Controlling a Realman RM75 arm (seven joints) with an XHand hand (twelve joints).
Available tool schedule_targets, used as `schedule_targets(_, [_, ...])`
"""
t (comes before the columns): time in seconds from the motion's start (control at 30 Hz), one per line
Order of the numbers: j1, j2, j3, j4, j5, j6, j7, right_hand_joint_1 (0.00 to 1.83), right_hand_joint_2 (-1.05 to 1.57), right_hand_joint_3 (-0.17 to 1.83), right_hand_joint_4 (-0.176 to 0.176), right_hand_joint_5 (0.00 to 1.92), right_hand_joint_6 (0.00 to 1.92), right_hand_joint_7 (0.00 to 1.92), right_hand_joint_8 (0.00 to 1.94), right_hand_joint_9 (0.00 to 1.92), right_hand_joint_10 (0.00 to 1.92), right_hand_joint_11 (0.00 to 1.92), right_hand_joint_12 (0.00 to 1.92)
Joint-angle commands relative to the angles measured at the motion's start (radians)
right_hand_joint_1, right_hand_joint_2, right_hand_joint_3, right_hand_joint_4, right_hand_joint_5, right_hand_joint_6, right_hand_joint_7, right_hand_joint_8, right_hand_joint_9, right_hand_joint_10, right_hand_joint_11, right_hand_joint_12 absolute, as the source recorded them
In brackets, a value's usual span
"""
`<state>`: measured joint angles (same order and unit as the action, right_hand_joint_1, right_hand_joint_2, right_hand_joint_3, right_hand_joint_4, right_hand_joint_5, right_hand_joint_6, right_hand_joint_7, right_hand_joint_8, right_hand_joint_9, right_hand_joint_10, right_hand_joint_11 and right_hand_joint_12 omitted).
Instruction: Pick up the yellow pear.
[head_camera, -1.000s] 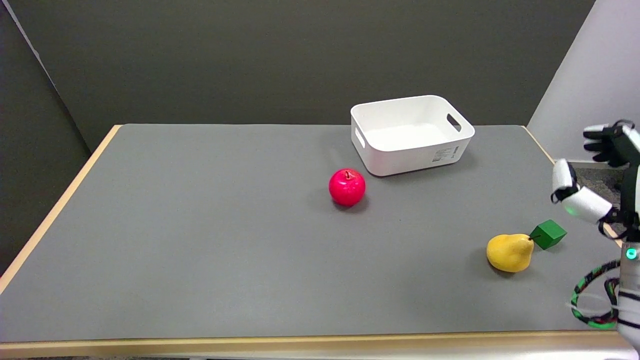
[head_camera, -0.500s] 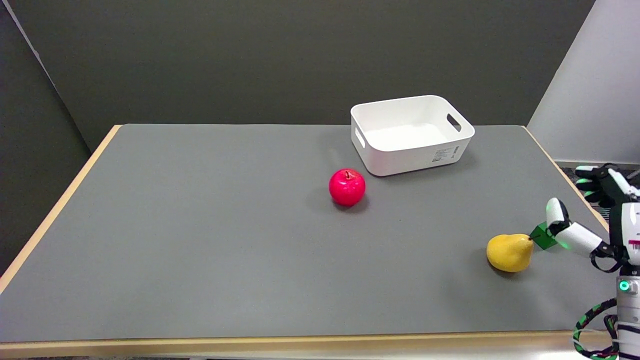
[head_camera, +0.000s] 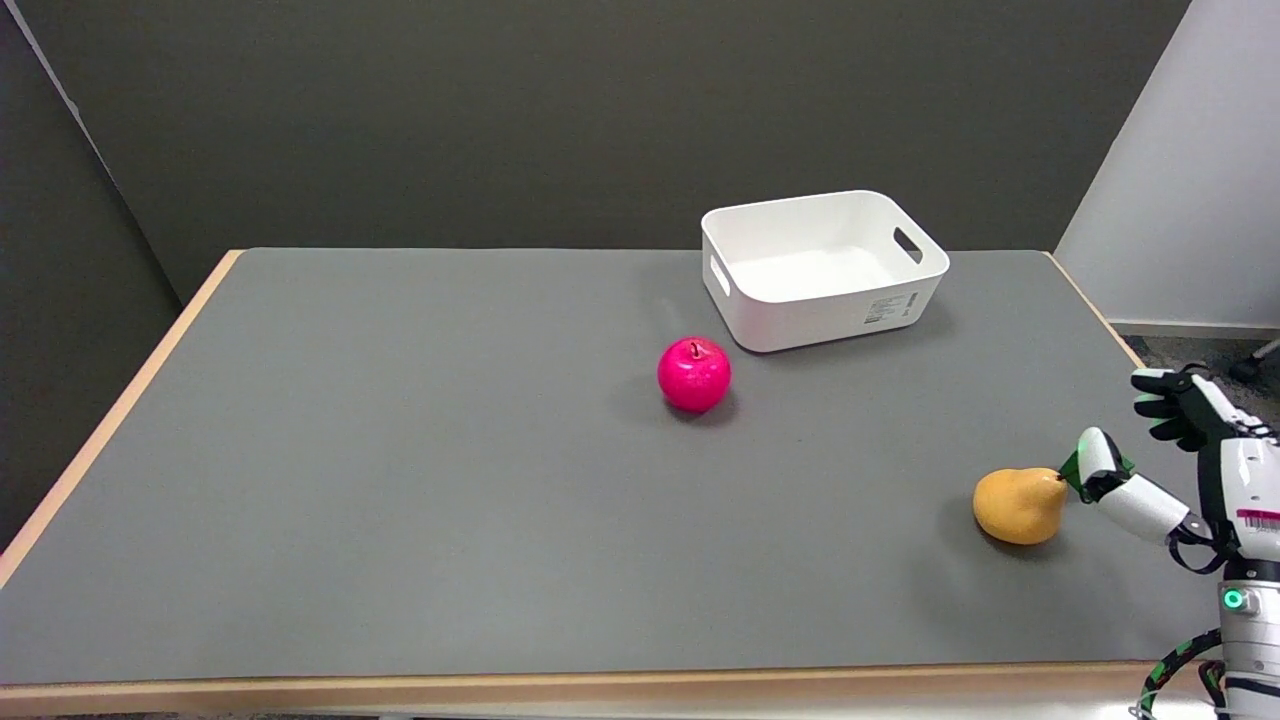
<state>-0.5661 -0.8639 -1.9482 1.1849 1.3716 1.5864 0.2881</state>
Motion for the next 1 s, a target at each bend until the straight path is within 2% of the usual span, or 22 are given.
schedule_targets(0.03, [0.028, 0.0, -0.069, 0.01, 0.015, 0.009, 0.029, 0.46, 0.65, 0.83, 0.021, 0.39, 0.74, 0.6, 0.77, 0.56, 1.24, 0.42, 1.67])
schedule_targets(0.37, [0.048, -0.004, -0.117, 0.023, -0.017, -0.017, 0.029, 0.37, 0.62, 0.83, 0.022, 0.38, 0.71, 0.56, 0.71, 0.49, 1.2, 0.36, 1.63])
schedule_targets(0.43, [0.052, -0.005, -0.132, 0.02, -0.017, -0.024, 0.029, 0.35, 0.58, 0.88, 0.022, 0.38, 0.69, 0.56, 0.7, 0.51, 1.15, 0.35, 1.62])
schedule_targets(0.83, [0.061, -0.016, -0.164, 0.002, -0.017, -0.064, 0.035, 0.36, 0.62, 0.82, 0.016, 0.37, 0.67, 0.55, 0.69, 0.48, 1.18, 0.34, 1.59])
schedule_targets(1.0, [0.063, -0.023, -0.165, -0.013, -0.024, -0.088, 0.062, 0.37, 0.6, 0.87, 0.014, 0.37, 0.67, 0.54, 0.68, 0.49, 1.14, 0.32, 1.59])
